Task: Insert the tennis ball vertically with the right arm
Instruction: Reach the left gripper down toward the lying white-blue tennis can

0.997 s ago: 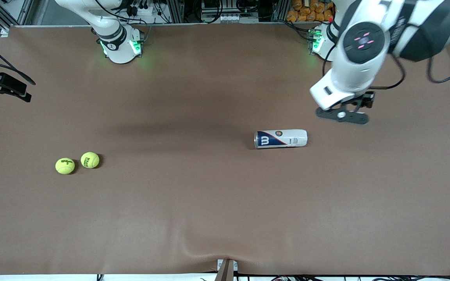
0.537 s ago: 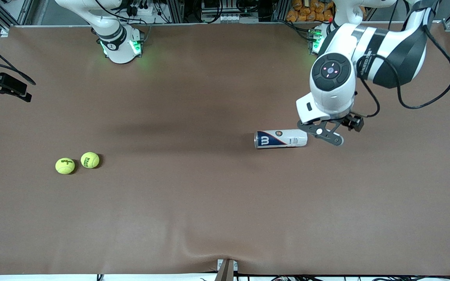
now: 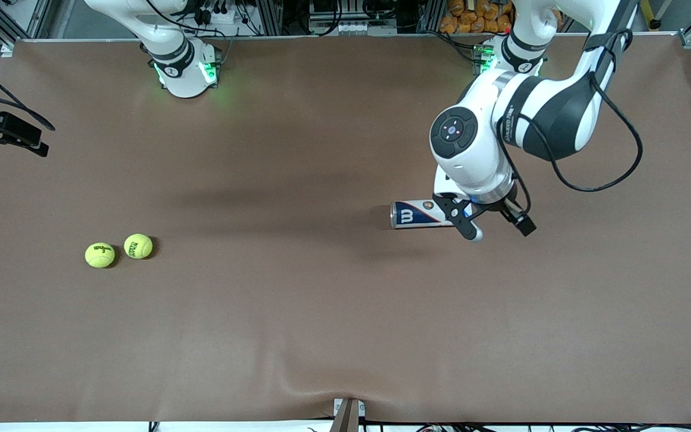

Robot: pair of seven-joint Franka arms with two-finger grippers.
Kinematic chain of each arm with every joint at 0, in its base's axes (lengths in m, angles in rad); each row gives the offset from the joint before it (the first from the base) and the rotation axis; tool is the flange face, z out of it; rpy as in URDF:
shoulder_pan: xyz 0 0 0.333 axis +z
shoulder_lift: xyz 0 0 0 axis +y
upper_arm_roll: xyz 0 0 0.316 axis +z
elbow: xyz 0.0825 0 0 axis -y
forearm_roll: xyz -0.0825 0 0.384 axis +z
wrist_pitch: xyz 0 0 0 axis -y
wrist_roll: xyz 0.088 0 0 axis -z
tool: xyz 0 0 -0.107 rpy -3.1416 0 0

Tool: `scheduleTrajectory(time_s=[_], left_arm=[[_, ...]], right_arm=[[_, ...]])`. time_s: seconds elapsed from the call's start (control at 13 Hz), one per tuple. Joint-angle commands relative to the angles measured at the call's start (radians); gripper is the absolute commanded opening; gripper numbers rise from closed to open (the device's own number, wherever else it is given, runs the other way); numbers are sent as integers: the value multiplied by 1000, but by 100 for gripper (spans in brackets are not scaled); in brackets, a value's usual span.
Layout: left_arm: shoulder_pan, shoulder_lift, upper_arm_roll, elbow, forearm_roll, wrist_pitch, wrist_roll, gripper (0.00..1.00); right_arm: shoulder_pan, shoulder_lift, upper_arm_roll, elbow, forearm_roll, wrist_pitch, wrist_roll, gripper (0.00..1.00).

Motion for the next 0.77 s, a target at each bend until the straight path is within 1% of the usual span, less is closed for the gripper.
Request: scheduleTrajectory(time_s=[0.0, 0.23, 0.38, 0.46, 0.69], left_arm=[[11, 31, 6, 32, 21, 38, 130, 100], [11, 46, 8, 33, 21, 42, 202, 100], [26, 52, 8, 33, -8, 42, 248, 100], [31, 55, 8, 33, -43, 40, 263, 100], [26, 98, 9, 35, -100, 34, 254, 100]], right_arm=[[-19, -22, 12, -18, 0, -7, 7, 100], [-20, -22, 11, -17, 0, -8, 7, 100], [-19, -22, 11, -18, 0, -8, 7, 100], [-20, -22, 11, -17, 0, -8, 7, 100], [-22, -22, 11, -17, 2, -8, 7, 100]])
